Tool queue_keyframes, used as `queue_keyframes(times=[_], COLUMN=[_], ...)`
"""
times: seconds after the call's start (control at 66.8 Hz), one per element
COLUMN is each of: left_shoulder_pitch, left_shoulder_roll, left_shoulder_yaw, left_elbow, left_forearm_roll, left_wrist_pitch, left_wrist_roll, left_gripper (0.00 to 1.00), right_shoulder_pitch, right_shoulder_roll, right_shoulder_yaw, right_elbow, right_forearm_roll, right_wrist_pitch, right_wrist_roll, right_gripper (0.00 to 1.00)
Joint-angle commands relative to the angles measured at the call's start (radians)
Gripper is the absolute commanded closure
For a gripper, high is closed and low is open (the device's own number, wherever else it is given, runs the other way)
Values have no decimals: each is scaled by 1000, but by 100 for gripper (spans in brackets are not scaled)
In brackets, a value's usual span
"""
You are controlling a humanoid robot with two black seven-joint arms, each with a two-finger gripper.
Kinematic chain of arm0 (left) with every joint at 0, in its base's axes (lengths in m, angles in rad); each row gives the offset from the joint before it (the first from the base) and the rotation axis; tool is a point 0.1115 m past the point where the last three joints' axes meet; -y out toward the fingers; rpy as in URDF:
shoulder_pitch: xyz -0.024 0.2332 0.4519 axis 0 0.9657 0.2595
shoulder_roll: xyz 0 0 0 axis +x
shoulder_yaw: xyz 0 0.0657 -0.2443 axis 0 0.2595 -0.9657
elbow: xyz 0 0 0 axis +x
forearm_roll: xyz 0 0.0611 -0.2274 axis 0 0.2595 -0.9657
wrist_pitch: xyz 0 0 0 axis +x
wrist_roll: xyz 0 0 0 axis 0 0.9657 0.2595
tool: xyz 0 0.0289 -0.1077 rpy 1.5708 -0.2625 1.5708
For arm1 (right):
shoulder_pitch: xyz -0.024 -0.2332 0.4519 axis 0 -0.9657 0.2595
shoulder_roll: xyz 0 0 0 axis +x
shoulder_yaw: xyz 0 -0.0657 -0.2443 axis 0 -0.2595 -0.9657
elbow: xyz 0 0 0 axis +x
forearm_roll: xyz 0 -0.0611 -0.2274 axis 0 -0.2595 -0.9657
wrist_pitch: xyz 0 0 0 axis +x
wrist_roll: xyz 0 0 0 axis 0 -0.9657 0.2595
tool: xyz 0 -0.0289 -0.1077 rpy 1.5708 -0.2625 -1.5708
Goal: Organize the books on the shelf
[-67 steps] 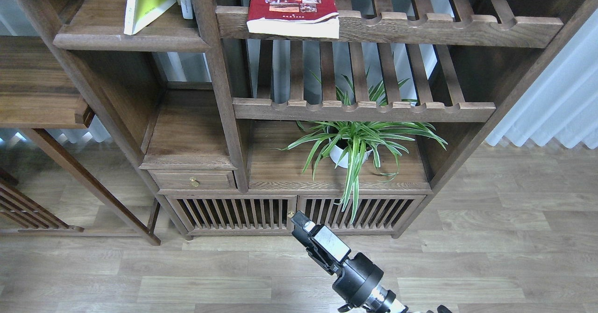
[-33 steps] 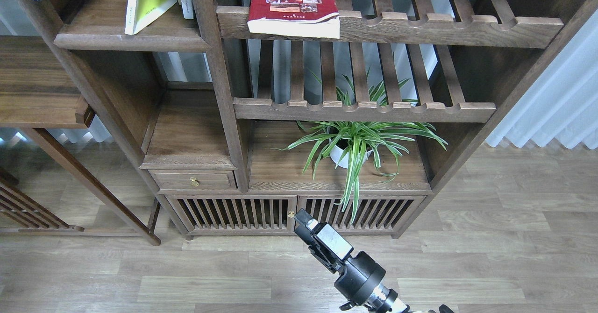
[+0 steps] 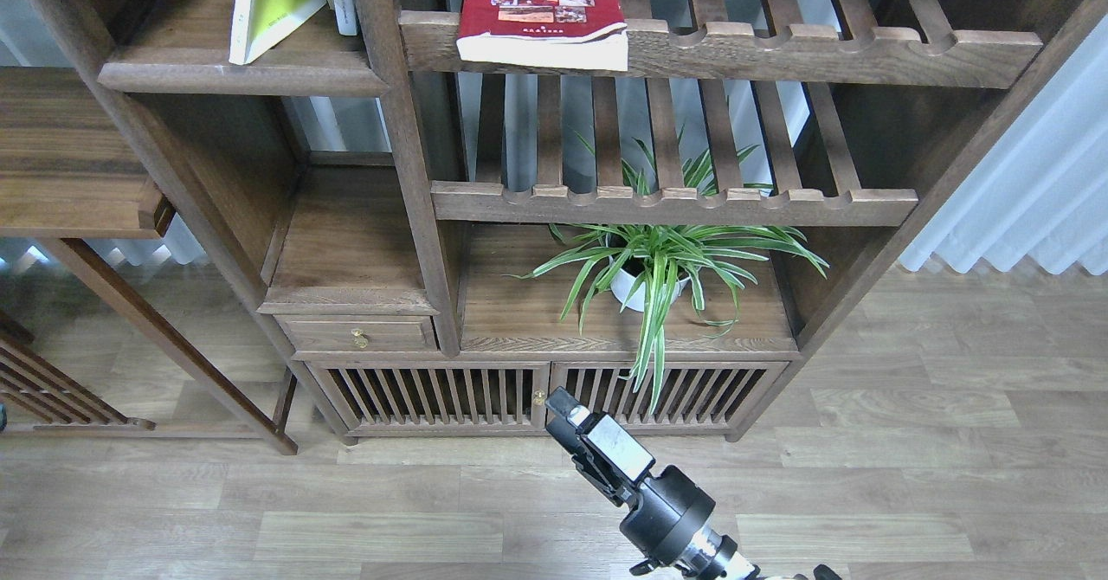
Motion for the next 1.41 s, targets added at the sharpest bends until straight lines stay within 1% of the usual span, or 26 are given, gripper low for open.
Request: queue_keyframes(times=[0.0,0.195,0.299,0.359,0.449,0.689,0.733,0.748,0.763,0.913,1.048,1.183,1.227,1.287,1.392], left_shoulder_pitch=[-34,-80,-82,-80,-79,-74,-74,-74,-74,-68,-62,-56,-56,-56,-56], left_shoulder_roll=[-30,-60,-66,-72,-95,-119,-130,-138,-141,-161,-187,-207,-208,-218,-227], left_shoulder_yaw=[21,30,33,33,35,33,33,33,33,33,35,33,32,33,33], left_elbow=[44,119,131,141,164,176,184,187,187,199,237,251,257,274,288], left_forearm_roll=[2,23,26,26,26,28,28,28,28,28,28,26,26,26,26], left_wrist_pitch=[0,0,0,0,0,0,0,0,0,0,0,0,0,0,0], left_wrist_roll=[-4,-9,-12,-23,-55,-70,-82,-96,-101,-121,-161,-168,-178,-204,-231], left_gripper=[98,98,98,98,98,98,98,98,98,98,99,99,99,100,100], right_shoulder_pitch=[0,0,-1,0,0,0,-1,0,0,-1,-1,-1,-1,-1,-1], right_shoulder_roll=[0,0,0,0,0,0,0,0,0,0,0,0,0,0,0], right_shoulder_yaw=[2,0,2,2,2,2,2,2,2,2,3,12,14,14,14], right_elbow=[0,0,0,0,0,0,0,1,1,1,0,0,0,0,0], right_forearm_roll=[0,0,0,0,0,0,2,2,2,2,2,2,2,2,2], right_wrist_pitch=[0,0,0,0,0,0,0,0,0,0,0,0,0,0,0], right_wrist_roll=[2,2,2,3,3,5,6,6,6,6,6,6,5,6,6], right_gripper=[0,0,0,0,0,0,0,0,0,0,0,0,0,0,0])
